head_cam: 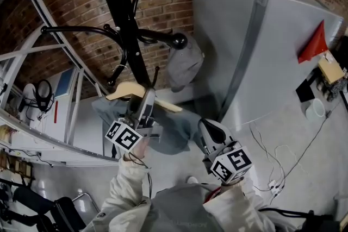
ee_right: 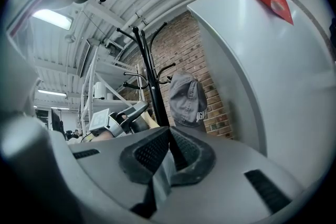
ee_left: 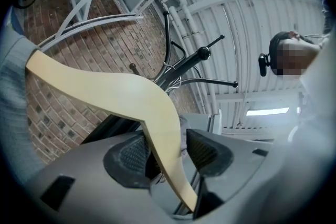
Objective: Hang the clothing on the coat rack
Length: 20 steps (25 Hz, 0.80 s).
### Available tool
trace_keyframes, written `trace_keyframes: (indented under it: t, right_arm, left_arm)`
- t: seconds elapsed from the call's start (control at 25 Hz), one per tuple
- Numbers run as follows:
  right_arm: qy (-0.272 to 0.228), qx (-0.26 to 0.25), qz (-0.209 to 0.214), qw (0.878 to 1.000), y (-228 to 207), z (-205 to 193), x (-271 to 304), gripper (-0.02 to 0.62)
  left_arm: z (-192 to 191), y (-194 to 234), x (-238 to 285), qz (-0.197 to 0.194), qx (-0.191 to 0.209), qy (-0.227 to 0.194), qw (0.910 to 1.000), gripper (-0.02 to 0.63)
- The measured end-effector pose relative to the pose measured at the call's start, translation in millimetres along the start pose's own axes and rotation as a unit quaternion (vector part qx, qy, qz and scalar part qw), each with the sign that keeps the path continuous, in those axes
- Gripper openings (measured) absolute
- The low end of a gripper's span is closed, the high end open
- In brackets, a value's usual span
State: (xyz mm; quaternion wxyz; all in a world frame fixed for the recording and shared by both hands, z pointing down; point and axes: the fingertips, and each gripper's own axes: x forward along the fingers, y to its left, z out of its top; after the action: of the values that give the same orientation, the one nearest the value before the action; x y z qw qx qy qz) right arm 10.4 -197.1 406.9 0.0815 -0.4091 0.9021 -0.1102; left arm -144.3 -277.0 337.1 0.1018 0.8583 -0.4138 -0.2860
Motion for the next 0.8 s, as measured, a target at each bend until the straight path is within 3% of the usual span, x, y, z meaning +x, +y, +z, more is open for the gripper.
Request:
trace_keyframes:
  t: [0.16,0.48,0.8]
  right_arm:
    - [-0.002,-0.001,-0.006,1.0,14.0,-0.8,-0.9,0.025]
    - [-0.009,0.001,-0.029,1.0,26.4,-4.2,-11.1,0.025]
    - [0.002,0.005,-0.034,0.999,54.6,-20.6,-16.4,0.025]
  left_arm:
    - [-0.7,-0.7,-2.8,-0.002,-0.008,0.009,0.9999,0.22]
    - [-30.6,11.1,-31.8,0.021,-0.028,0.051,0.9981,0.221]
    - [-42.2,4.0,-78.5,0.027,-0.006,0.084,0.9961,0.221]
